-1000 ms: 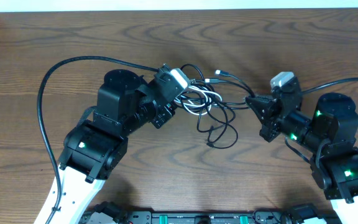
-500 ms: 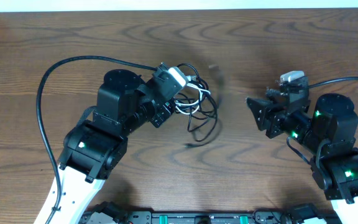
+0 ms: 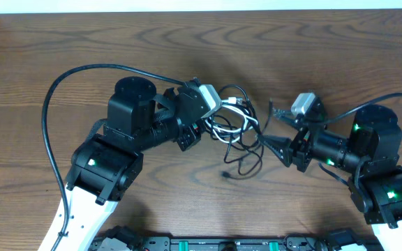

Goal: Untangle cables

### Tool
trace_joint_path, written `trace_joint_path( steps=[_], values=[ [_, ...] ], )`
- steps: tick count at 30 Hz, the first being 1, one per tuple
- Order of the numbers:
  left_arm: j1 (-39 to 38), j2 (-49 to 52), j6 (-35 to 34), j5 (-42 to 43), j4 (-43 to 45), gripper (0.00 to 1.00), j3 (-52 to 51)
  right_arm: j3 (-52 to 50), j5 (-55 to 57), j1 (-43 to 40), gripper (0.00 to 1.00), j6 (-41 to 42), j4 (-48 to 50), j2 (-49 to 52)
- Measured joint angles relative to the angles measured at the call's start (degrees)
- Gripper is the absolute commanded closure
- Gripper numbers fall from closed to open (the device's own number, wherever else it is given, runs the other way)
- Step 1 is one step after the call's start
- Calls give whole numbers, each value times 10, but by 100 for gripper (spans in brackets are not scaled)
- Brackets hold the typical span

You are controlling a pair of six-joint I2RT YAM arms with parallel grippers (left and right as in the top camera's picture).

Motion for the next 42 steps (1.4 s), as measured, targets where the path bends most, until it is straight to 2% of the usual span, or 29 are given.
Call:
trace_joint_path(
  steps=[1,4,14,15,17,20,31,42],
  values=[
    [0,0,0,6,0,92,0,0,-11,0,48,-9,0,0],
    [0,0,0,25,1,92,0,0,-31,0,57,-28,2,0],
    [0,1,-1,100,5,92,0,0,-50,1,60,-42,10,0],
    [0,3,-1,104,7,92,0,0,-51,2,65,-42,12,0],
    [0,7,-3,113,12,92,0,0,-52,7,85,-48,18,0],
    [0,16,-10,120,18,92,0,0,-54,13,99,-48,19,0],
    [1,22,-13,112,19,92,0,0,-41,13,99,-41,19,11],
    [-13,33,-14,27,16,92,0,2,82,27,99,41,3,11]
  ],
)
